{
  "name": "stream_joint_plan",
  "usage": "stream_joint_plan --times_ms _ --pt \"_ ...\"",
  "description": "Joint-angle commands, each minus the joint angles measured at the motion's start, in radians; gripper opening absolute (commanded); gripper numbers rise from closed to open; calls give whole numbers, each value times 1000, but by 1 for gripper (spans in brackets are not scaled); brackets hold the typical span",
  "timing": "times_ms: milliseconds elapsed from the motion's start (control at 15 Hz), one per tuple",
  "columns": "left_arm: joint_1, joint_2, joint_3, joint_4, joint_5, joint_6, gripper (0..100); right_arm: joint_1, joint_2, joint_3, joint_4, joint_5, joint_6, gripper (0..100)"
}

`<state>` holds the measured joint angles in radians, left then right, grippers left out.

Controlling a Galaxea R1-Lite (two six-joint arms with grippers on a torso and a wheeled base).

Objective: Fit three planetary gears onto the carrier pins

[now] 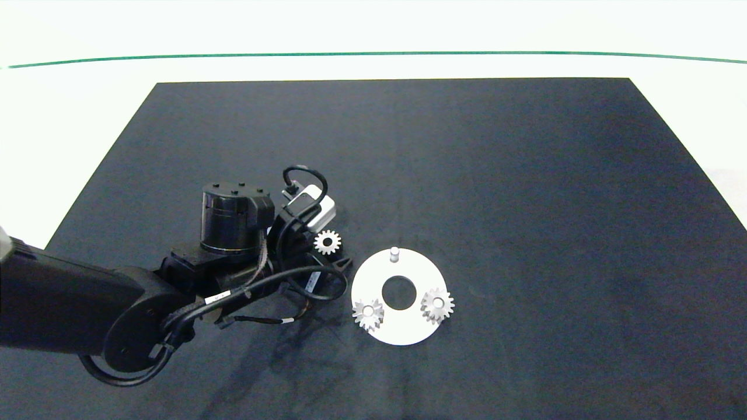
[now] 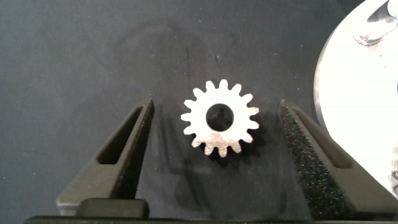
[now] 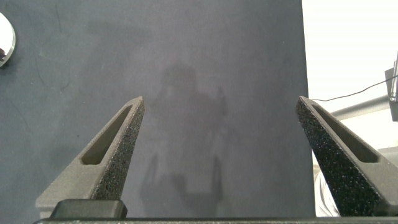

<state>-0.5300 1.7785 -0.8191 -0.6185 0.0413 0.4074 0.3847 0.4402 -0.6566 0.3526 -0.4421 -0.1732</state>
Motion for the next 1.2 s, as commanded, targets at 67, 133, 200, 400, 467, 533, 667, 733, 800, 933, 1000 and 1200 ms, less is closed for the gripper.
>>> stream_joint_plan --times_ms 67,133,200,400,467,533,667,733,800,933,1000,1200 --pt "-1 -2 0 -4 -1 1 73 0 0 0 2 -3 -2 100" --pt "-1 -2 2 -4 -3 -1 71 0 0 0 2 -3 -2 100" --pt "-1 -1 2 -6 -3 -1 70 0 3 0 2 -3 -2 100" --pt "1 -2 5 -6 -3 -1 64 0 6 0 0 -3 -2 100" --pt "1 -4 5 -4 -3 -1 61 -1 6 -1 -1 -3 -2 100" --pt "1 -4 5 -6 -3 -1 59 -1 6 -1 -1 -3 -2 100" --pt "1 -4 3 -6 -3 -1 55 -1 6 -1 -1 -3 -2 100" --pt "1 -4 3 -4 -4 -1 53 -1 6 -1 -1 -3 -2 100" --pt "1 -4 5 -4 -3 -1 52 -1 6 -3 -1 -3 -2 100" --pt "-1 -4 6 -4 -4 -1 47 -1 8 -6 -1 -3 -2 100" --pt "1 -2 8 -6 -3 -1 46 -1 6 -6 -1 -3 -2 100" --pt "-1 -2 6 -6 -3 -1 38 -1 8 -6 -1 -3 -2 100"
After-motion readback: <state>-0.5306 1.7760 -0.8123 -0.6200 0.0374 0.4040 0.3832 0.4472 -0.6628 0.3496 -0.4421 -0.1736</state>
